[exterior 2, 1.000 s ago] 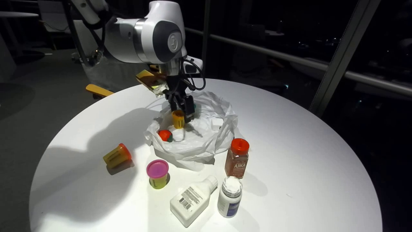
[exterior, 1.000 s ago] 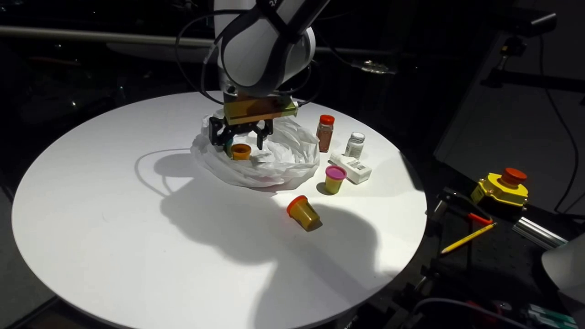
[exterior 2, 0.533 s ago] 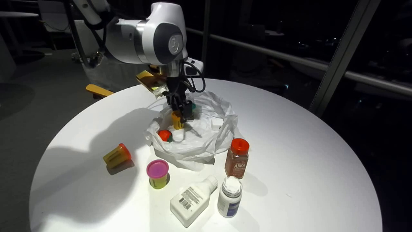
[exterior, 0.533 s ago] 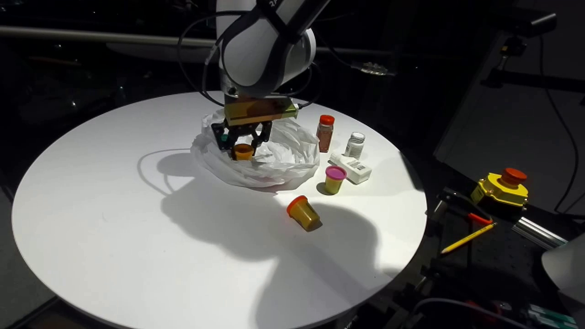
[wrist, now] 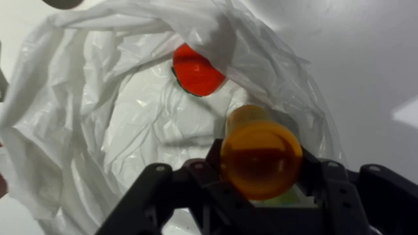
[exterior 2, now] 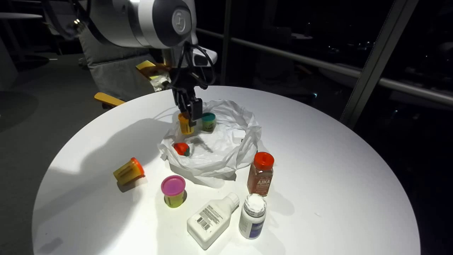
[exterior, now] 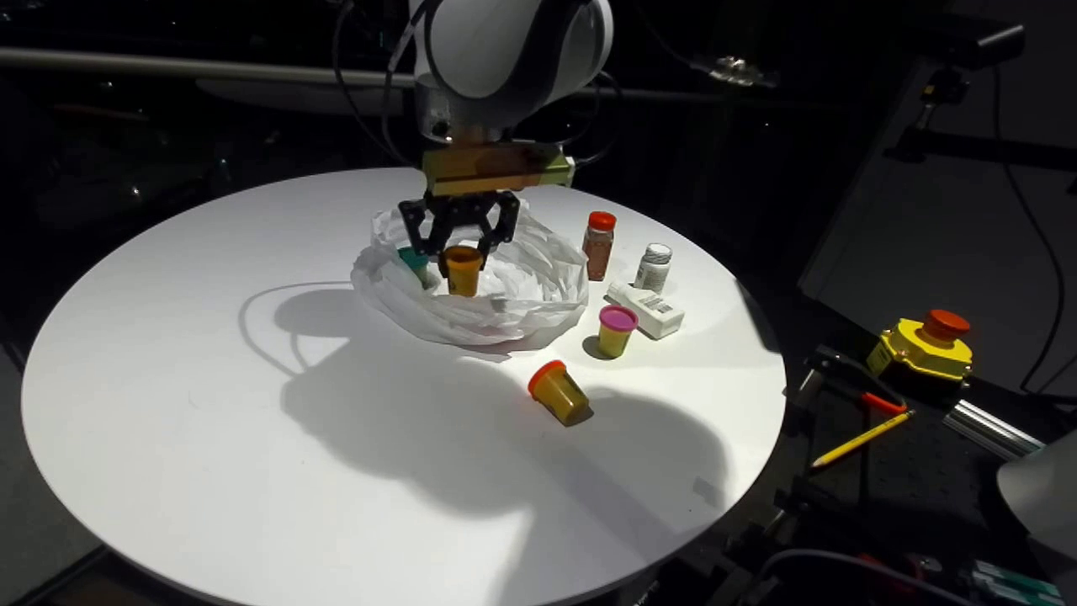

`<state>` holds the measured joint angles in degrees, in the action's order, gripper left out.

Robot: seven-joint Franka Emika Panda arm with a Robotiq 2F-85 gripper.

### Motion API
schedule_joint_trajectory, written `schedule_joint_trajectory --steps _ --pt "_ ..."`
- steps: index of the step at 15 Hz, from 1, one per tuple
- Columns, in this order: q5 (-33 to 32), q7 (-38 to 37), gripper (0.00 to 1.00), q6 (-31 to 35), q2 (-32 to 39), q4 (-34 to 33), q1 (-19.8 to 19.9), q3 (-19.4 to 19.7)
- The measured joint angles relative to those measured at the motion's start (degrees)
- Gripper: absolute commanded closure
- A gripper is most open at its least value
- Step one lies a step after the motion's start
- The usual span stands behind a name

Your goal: Remove all the contents from the plastic bag.

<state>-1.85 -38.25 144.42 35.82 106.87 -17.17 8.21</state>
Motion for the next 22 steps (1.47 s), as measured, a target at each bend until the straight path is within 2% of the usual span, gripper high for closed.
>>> schedule_joint_trajectory --steps 4,7,10,14,15,16,18,20,21,22 --pt "-5.1 -2.7 0.76 -4.1 -9.8 7.1 -2.9 -0.2" --pt "-8.9 -2.8 0.76 -4.9 -12.3 8.6 -3.6 -2.8" --pt "-10.2 -2.4 0.76 -4.9 -10.4 7.7 -3.6 -5.2" --pt "-10.2 -0.7 0.76 -4.4 -2.2 2.8 -3.1 -6.2" --pt "-10.2 -0.2 0.62 -4.3 0.2 1.1 -3.0 -6.2" --pt "-10.2 0.2 0.26 -4.0 2.4 -0.5 -2.9 -6.2" --pt "-10.2 0.8 0.20 -3.1 5.3 -2.7 -2.9 -6.0" --pt "-10.3 1.2 0.05 -1.9 6.0 -3.6 -3.0 -5.9" --pt "-10.4 1.3 0.00 -1.0 5.9 -3.7 -3.3 -5.7" --pt "-10.6 1.3 0.00 0.0 5.7 -3.6 -3.7 -5.3"
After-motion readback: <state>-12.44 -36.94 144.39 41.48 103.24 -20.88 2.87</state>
